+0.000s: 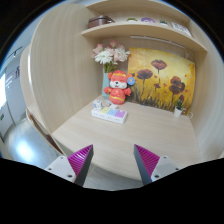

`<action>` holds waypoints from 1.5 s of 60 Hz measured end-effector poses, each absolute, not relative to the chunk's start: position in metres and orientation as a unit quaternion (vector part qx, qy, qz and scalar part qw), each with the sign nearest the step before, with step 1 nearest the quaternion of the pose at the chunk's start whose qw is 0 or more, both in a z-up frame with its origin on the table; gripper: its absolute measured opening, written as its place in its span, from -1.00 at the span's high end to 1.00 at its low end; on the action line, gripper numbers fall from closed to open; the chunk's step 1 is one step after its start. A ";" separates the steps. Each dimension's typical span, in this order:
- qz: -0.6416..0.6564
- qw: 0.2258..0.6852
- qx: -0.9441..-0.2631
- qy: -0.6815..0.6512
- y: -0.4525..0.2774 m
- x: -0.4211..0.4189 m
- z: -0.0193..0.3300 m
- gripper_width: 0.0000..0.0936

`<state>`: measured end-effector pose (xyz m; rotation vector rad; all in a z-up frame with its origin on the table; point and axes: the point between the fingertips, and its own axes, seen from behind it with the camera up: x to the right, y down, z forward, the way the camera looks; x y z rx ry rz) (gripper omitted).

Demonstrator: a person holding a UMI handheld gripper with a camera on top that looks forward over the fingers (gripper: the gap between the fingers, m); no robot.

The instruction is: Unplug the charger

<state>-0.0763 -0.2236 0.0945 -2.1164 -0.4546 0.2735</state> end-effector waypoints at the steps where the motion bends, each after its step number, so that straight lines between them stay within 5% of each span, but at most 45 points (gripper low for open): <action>1: 0.111 0.459 -0.862 -0.186 -0.221 -0.083 0.089 -0.74; 15: 0.104 0.433 -0.878 -0.177 -0.161 -0.174 0.052 -0.74; 34: 0.058 0.475 -0.873 -0.093 -0.012 -0.261 0.040 -0.72; 41: 0.051 0.486 -0.870 -0.061 0.025 -0.268 0.035 -0.40; 48: 0.047 0.498 -0.863 -0.065 0.040 -0.275 0.036 0.33; 64: 0.062 0.483 -0.872 -0.040 0.041 -0.273 0.032 0.61; 81: 0.036 0.472 -0.880 -0.048 0.041 -0.272 0.031 0.66; 85: 0.074 0.483 -0.873 -0.015 0.047 -0.269 0.069 0.65; 90: 0.081 0.587 -0.806 0.005 0.067 -0.240 0.198 0.65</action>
